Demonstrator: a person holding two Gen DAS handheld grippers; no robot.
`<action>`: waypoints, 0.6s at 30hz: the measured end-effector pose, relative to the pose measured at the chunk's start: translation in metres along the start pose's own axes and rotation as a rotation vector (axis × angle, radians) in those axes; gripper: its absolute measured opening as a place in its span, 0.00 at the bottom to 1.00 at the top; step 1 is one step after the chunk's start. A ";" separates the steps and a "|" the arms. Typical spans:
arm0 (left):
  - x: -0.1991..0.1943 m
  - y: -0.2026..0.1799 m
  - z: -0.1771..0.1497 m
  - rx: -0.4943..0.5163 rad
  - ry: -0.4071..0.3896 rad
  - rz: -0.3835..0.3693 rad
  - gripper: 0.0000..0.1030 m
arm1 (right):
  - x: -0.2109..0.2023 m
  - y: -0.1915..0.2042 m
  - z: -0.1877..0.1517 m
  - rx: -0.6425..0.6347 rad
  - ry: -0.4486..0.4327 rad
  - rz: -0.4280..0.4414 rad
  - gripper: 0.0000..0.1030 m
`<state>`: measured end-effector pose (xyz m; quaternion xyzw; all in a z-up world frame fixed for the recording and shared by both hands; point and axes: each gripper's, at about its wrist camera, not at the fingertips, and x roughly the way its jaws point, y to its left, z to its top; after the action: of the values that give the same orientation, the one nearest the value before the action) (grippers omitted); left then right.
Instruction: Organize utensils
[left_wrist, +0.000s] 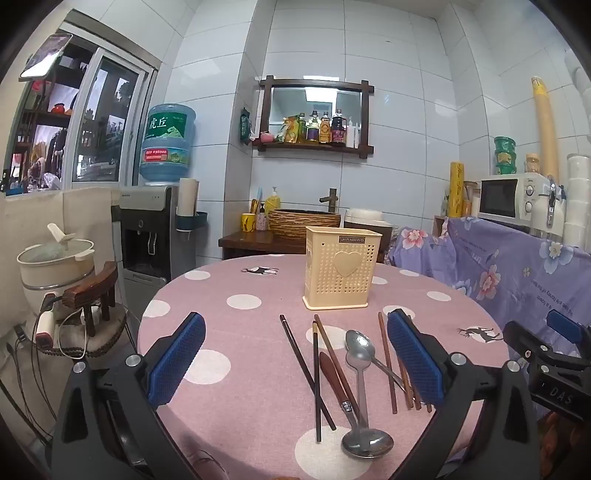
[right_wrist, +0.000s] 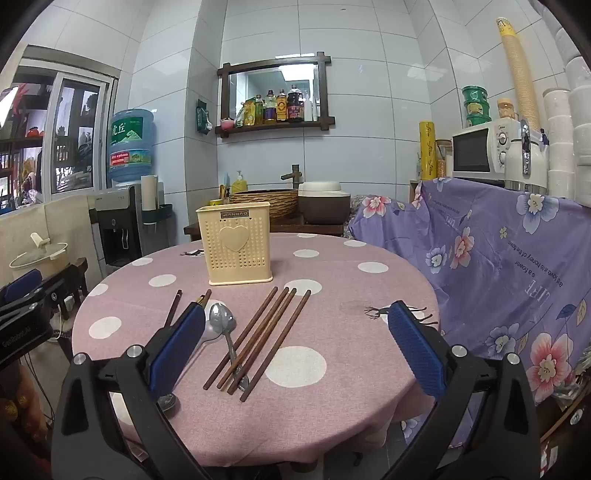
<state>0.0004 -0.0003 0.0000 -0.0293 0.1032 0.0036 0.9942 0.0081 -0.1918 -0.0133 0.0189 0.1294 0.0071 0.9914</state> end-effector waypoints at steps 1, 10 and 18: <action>0.000 0.000 0.000 0.000 0.002 0.001 0.95 | 0.000 0.000 0.000 0.002 -0.006 0.001 0.95; 0.000 0.000 0.000 -0.003 0.001 -0.001 0.95 | 0.000 0.000 0.000 0.003 -0.002 0.001 0.95; 0.000 0.000 0.000 -0.003 0.002 -0.001 0.95 | 0.000 0.000 0.000 0.003 -0.002 0.001 0.95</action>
<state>0.0006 -0.0002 -0.0001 -0.0307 0.1040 0.0034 0.9941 0.0081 -0.1920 -0.0138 0.0204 0.1285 0.0073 0.9915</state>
